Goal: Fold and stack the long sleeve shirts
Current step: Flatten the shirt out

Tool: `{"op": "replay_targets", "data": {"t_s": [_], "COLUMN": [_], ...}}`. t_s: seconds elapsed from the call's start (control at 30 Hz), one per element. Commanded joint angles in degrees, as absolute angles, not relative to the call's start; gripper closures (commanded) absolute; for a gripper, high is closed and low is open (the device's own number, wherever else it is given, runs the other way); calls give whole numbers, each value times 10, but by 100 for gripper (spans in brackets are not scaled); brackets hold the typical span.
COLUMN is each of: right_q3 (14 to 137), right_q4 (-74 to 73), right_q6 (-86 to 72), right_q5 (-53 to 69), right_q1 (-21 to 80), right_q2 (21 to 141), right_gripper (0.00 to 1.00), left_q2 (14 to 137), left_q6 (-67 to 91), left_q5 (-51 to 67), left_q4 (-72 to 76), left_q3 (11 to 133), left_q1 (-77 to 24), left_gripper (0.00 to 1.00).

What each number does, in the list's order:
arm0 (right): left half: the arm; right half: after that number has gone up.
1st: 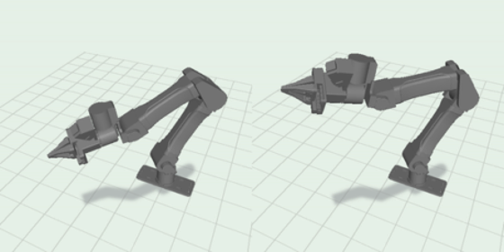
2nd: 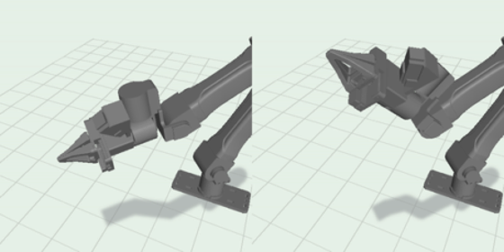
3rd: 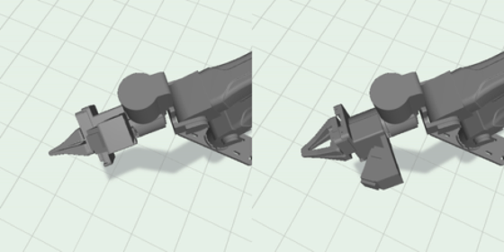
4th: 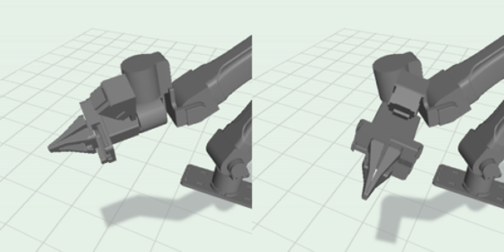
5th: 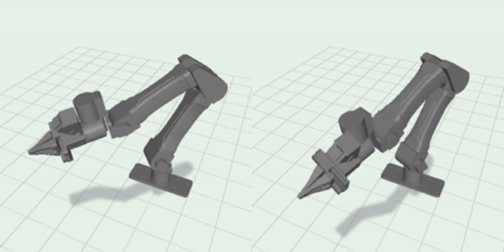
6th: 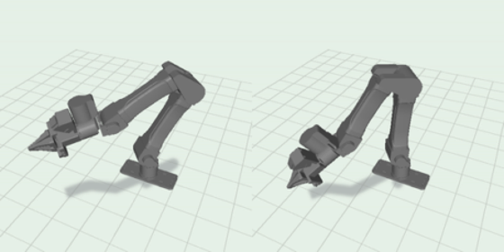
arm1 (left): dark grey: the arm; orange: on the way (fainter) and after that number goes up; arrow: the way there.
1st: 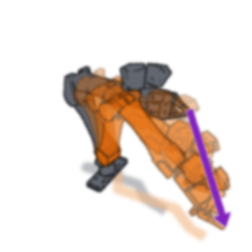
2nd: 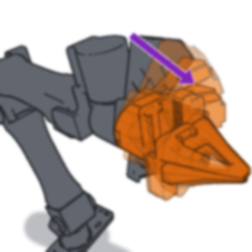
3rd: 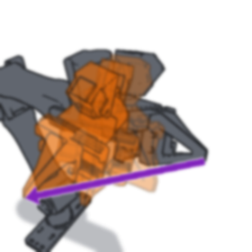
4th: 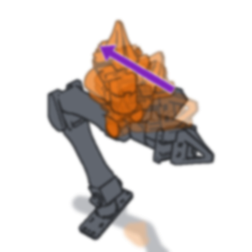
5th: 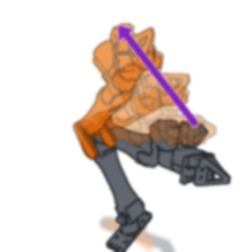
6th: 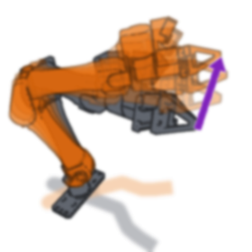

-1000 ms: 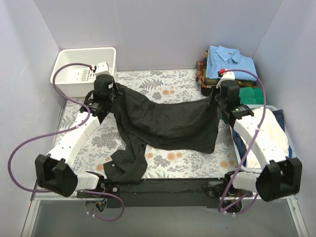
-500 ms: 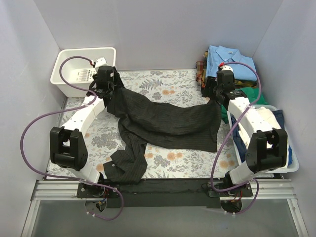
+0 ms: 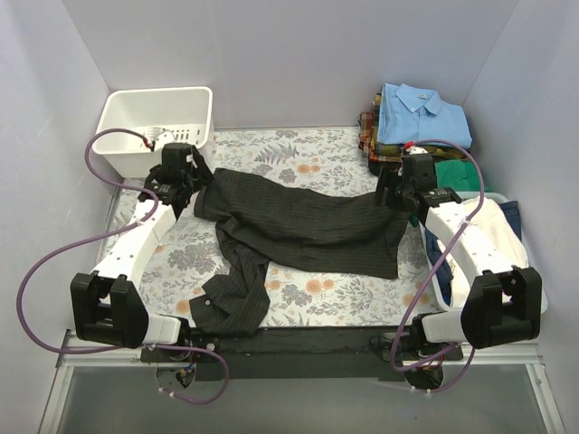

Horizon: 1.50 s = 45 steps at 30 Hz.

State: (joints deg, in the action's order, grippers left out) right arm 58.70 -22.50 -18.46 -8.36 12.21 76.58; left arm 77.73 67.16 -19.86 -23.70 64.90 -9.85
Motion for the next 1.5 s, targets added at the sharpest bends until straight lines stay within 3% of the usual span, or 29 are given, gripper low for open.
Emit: {"op": "replay_targets", "data": {"t_s": [0.0, 0.37, 0.8, 0.93, 0.97, 1.1, 1.47], "right_q3": [572, 557, 555, 550, 550, 542, 532], "right_q4": [-244, -307, -384, -399, -405, -423, -429], "right_q6": [-195, -217, -246, -242, -241, -240, -217], "right_q5": [-45, -4, -64, -65, -65, -58, -18], "right_q1": [131, 144, 145, 145, 145, 144, 145], "right_q2": [778, 819, 850, 856, 860, 862, 912], "right_gripper": [17, 19, 18, 19, 19, 20, 20], "left_q2": [774, 902, 984, 1001, 1004, 1001, 956], "left_q6": [734, 809, 810, 802, 801, 795, 763], "left_q5": [-146, -75, -127, -120, -119, -126, -170], "left_q4": [-302, -286, -264, -261, -261, -263, -284], "left_q3": [606, 601, 627, 636, 636, 634, 689], "left_q1": [-96, -94, -93, -93, -92, -91, -57], "left_gripper": [30, 31, 38, 57, 72, 100, 100]}}
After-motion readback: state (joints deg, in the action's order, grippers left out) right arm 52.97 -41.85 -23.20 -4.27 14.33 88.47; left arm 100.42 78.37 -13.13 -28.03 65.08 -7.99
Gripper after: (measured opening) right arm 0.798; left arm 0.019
